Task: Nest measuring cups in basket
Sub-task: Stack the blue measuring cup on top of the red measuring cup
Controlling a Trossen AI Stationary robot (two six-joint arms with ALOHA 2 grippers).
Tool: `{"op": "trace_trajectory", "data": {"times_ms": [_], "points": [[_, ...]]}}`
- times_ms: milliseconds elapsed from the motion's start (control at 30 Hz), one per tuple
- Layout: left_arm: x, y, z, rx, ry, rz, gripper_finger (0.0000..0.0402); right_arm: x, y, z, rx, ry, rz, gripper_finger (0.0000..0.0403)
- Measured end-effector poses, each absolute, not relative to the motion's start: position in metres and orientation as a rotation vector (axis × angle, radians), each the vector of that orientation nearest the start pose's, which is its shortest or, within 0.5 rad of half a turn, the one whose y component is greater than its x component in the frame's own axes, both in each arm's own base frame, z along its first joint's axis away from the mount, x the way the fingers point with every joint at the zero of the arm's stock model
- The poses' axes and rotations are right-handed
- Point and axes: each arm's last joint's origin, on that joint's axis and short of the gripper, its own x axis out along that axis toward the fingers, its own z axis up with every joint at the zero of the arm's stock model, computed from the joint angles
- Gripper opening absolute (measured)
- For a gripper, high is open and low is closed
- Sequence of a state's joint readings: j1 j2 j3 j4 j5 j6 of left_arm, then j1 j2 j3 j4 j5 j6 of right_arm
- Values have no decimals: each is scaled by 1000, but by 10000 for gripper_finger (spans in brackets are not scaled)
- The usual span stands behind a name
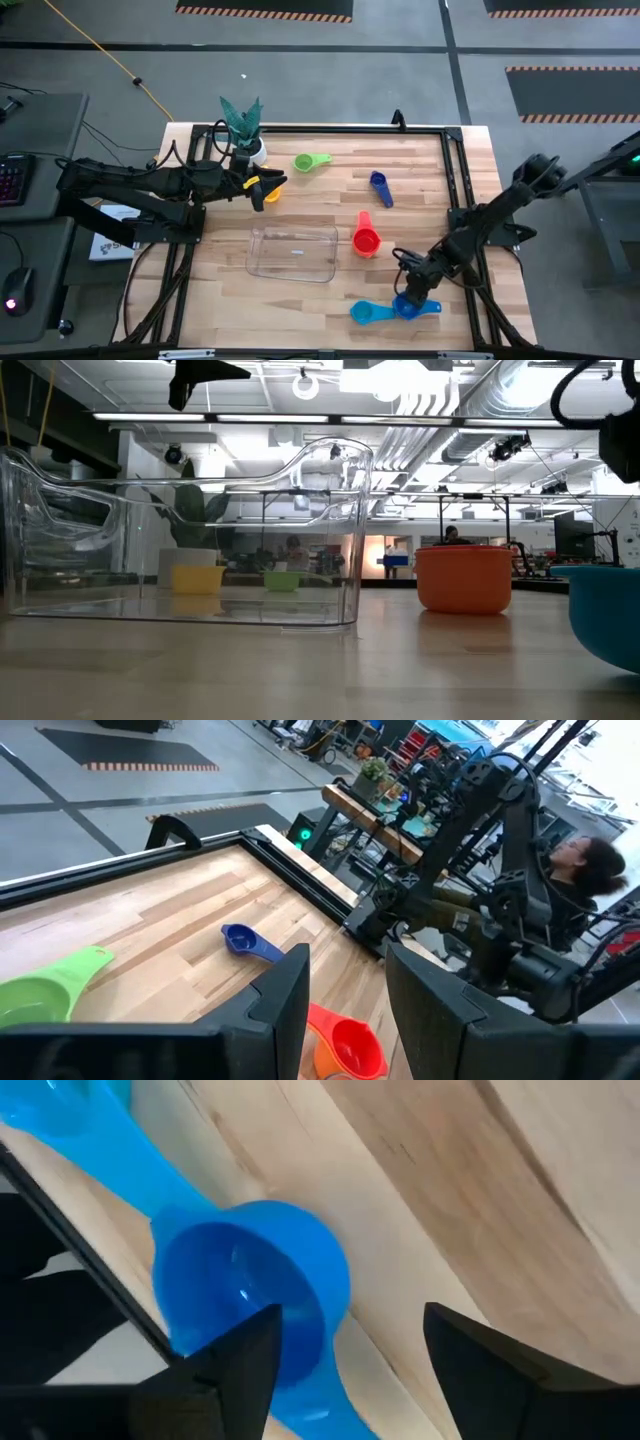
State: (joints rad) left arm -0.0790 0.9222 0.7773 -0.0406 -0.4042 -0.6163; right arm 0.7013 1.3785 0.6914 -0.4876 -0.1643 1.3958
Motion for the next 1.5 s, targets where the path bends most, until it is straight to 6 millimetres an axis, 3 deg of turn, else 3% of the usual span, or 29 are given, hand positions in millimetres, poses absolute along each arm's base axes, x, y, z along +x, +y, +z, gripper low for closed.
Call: {"op": "trace_trajectory", "data": {"times_ms": [133,233,333,400,467,667,833,967,1067,1200,1400,1500], "points": [[205,-5,320,-565,75,369,122,182,160,155,815,1431,-159,220],[205,-5,320,-565,75,369,122,186,164,149,795,1458,-174,185],[205,-5,320,-564,75,369,122,188,166,144,783,1493,-180,115],[205,-5,320,-565,75,369,122,190,168,147,774,1501,-140,45],[205,-5,320,-565,75,369,122,191,168,153,767,1495,-106,15],[205,-5,320,-565,75,369,122,192,152,195,696,1454,36,5],[205,-5,320,-565,75,369,122,203,120,247,520,1427,113,2],[205,-5,320,-568,74,369,122,230,96,285,168,1338,242,2],[205,-5,320,-572,74,369,122,254,83,298,-192,1275,345,1],[205,-5,321,-573,73,369,122,285,66,295,-507,1244,470,1],[205,-5,320,-573,73,369,122,321,46,274,-738,1331,517,1],[205,-5,321,-573,73,369,122,334,41,259,-771,1372,554,1]]}}
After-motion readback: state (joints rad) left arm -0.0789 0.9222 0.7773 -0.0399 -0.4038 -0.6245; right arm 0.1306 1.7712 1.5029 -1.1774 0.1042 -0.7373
